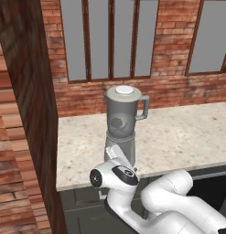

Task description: Open the blender lid, put the kiwi in the blender, close the lid, and start the blender.

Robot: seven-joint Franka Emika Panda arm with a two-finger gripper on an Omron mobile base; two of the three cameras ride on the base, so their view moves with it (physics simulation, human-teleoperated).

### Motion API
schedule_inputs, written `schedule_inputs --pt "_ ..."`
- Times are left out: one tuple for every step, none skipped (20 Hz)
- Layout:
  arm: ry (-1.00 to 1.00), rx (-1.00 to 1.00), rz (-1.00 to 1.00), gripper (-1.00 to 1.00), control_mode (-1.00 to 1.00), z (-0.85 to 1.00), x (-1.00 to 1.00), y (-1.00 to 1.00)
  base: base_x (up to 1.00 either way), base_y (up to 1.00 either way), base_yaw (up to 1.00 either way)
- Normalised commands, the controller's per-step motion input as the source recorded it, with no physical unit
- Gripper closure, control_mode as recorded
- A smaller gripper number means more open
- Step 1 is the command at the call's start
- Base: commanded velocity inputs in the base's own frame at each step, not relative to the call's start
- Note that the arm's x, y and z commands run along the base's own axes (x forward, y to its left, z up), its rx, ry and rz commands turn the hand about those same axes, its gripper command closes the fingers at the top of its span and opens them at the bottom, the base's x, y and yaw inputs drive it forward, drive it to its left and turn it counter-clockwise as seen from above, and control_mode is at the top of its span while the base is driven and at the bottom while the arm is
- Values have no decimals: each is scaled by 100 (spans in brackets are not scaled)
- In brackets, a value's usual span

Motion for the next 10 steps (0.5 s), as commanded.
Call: schedule_inputs --pt "-9 0 5 -100 -100 -29 37 5 0 0 0" --pt "-9 0 5 -100 -100 -26 39 7 0 0 0" --pt "-8 0 5 -100 -100 -27 41 8 0 0 0" --pt "-8 0 5 -100 -100 -24 41 3 0 0 0" --pt "-10 0 5 -100 -100 -24 40 9 0 0 0" --pt "-9 0 6 -100 -100 -22 41 18 0 0 0" --pt "-9 0 6 -100 -100 -19 44 20 0 0 0" --pt "-8 0 6 -100 -100 -19 47 15 0 0 0" --pt "-10 0 6 -100 -100 -19 42 6 0 0 0" --pt "-10 0 6 -100 -100 -15 42 6 0 0 0"
